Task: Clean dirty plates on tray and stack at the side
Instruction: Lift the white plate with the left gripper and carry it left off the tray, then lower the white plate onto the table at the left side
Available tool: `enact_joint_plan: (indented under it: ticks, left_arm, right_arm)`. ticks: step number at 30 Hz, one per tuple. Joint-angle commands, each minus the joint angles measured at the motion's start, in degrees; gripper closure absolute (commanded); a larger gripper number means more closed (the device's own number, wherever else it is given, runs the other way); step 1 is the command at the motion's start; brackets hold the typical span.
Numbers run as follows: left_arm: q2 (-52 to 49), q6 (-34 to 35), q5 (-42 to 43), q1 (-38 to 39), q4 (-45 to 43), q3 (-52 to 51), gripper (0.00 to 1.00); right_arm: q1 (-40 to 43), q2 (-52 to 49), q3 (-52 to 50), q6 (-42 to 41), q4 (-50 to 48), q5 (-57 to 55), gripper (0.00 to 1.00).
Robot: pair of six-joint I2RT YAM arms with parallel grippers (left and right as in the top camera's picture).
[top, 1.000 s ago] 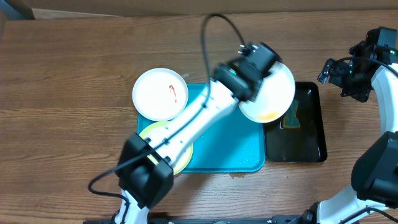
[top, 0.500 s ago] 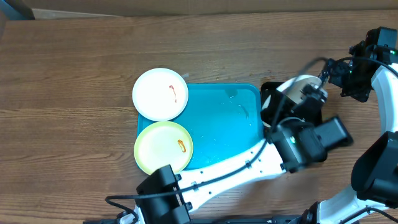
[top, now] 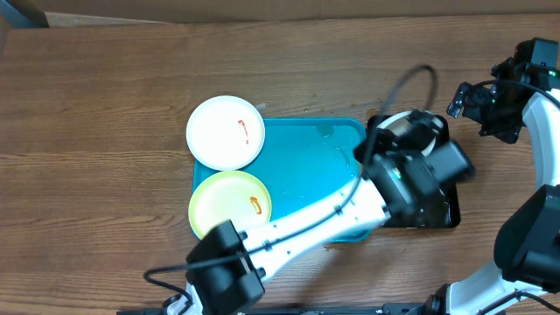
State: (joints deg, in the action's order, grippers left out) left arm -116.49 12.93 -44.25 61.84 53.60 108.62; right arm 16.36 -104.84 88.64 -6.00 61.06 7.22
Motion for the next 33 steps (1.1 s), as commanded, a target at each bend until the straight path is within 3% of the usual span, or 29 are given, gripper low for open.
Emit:
enact_joint_plan:
  ticks: [1, 2, 3, 6, 10, 16, 21, 27, 33]
  left_arm:
    - [-0.3, 2.1, 24.0, -8.0, 1.9, 1.5, 0.96]
    - [-0.3, 2.1, 29.0, -10.4, 2.7, 1.5, 0.96]
    - [-0.3, 2.0, 39.6, -16.3, 4.5, 1.5, 0.96]
    - [-0.3, -0.3, 54.8, -26.5, 7.5, 1.5, 0.96]
    - [-0.3, -4.2, 69.2, -42.3, 11.3, 1.5, 0.96]
    - [-0.3, -4.2, 70.4, -65.2, 15.0, 1.4, 0.96]
    - [-0.3, -3.5, 62.2, -82.2, 15.6, -0.2, 0.96]
    - [-0.4, -2.5, 58.4, -92.4, 13.0, -4.5, 0.96]
    - [-0.4, -0.9, 55.6, -95.6, 7.9, -11.3, 0.96]
  right_arm:
    - [0.0, 1.0, 0.7, 0.0, -0.3, 0.1, 0.0]
    - [0.0, 1.0, 0.7, 0.0, -0.3, 0.1, 0.0]
    - [0.0, 1.0, 0.7, 0.0, -0.3, 0.1, 0.0]
    - [0.0, 1.0, 0.7, 0.0, -0.3, 0.1, 0.0]
    - [0.0, 1.0, 0.7, 0.0, -0.3, 0.1, 0.0]
    - [0.0, 1.0, 0.7, 0.0, -0.3, 0.1, 0.0]
    - [0.0, 1.0, 0.7, 0.0, -0.3, 0.1, 0.0]
    - [0.0, 1.0, 0.7, 0.0, -0.3, 0.1, 0.0]
    - [0.0, 1.0, 0.7, 0.0, -0.3, 0.1, 0.0]
